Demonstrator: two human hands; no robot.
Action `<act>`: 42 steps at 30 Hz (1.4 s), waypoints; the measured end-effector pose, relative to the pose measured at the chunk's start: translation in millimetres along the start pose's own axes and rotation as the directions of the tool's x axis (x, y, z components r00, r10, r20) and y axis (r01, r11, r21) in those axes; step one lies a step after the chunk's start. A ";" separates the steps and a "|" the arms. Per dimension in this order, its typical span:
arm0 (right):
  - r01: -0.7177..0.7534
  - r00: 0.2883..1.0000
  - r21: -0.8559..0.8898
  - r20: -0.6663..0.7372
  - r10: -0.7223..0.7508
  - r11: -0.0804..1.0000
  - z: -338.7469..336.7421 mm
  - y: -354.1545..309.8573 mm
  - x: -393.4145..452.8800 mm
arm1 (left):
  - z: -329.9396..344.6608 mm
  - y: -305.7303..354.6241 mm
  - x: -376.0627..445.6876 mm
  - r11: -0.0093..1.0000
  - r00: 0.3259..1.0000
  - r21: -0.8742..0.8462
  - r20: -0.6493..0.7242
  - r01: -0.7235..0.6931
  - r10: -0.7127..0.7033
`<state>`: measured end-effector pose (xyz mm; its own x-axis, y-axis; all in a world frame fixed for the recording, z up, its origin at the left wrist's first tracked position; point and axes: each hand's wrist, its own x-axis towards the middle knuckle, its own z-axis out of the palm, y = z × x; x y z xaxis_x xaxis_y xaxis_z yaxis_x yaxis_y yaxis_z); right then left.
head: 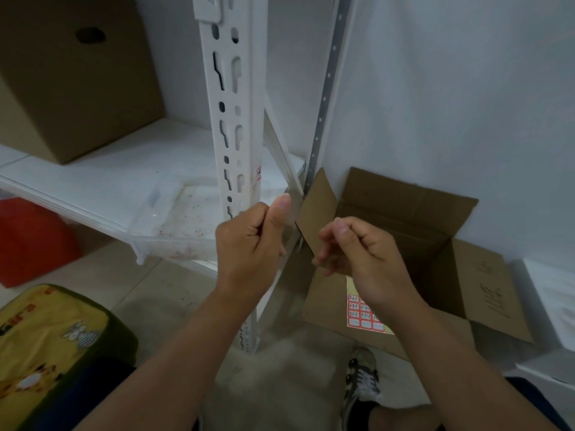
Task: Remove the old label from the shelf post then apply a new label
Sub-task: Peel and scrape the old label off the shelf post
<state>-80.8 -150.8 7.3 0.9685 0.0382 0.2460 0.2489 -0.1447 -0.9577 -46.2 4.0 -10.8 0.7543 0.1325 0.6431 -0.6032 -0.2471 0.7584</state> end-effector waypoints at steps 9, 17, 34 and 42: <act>-0.068 0.997 -0.051 -0.023 0.067 0.996 17.6 16.0 18.5 | -53.9 -38.0 38.6 0.980 0.926 -0.049 -0.321 0.192 -0.198; -0.159 0.983 -0.099 -0.105 0.149 0.982 23.9 26.3 53.5 | -85.9 -94.6 60.9 0.822 0.913 0.399 -0.211 0.407 -0.349; -0.070 0.995 -0.295 0.043 0.086 0.953 36.1 17.2 58.9 | -50.5 -78.2 55.4 0.812 0.899 0.387 -0.194 0.437 -0.392; -0.074 0.977 -0.296 0.169 0.129 0.952 44.0 25.0 77.2 | 0.4 -28.8 35.1 0.972 0.987 0.172 -0.069 0.158 -0.148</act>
<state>0.1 -108.0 -4.2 0.9783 0.1856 0.0920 0.1655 -0.4330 -0.8861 -2.2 15.3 -10.1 0.8152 0.2338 0.5298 -0.4230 -0.3844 0.8205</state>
